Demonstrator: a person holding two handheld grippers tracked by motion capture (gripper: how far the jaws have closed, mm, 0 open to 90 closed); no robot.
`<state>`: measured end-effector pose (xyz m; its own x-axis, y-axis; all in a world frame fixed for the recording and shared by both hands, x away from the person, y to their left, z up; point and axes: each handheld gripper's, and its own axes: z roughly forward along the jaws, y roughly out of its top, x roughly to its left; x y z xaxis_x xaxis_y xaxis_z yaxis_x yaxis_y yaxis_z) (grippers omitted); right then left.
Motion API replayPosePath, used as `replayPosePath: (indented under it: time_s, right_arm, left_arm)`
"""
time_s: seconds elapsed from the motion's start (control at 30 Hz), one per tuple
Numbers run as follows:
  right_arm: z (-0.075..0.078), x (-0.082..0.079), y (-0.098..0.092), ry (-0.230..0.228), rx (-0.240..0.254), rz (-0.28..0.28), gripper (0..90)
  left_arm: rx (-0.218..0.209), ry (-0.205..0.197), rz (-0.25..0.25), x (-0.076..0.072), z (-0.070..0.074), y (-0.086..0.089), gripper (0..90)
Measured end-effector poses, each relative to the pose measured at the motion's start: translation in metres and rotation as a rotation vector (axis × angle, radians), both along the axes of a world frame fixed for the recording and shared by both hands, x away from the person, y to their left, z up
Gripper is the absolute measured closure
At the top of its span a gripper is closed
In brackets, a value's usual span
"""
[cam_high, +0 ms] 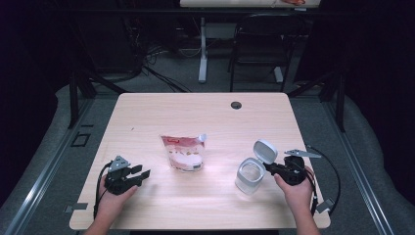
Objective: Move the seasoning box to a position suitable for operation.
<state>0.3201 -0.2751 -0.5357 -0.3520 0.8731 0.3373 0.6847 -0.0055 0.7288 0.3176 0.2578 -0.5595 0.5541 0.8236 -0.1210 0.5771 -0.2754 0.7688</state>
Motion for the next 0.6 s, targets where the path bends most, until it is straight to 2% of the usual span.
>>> replayPosePath:
  time_s: [0.27, 0.53, 0.6]
  right_arm:
    - [0.001, 0.0, 0.002, -0.01, -0.004, 0.013, 76.4]
    - [0.002, -0.014, 0.002, -0.034, -0.093, 0.037, 72.3]
    - [0.004, -0.02, -0.001, -0.039, -0.097, 0.037, 71.0]
  left_arm:
    - [-0.001, 0.002, 0.001, 0.0, 0.0, 0.0, 55.8]
    - [-0.011, 0.0, -0.004, 0.001, 0.001, 0.001, 55.8]
    - [-0.006, -0.007, -0.007, 0.001, 0.001, 0.0, 55.8]
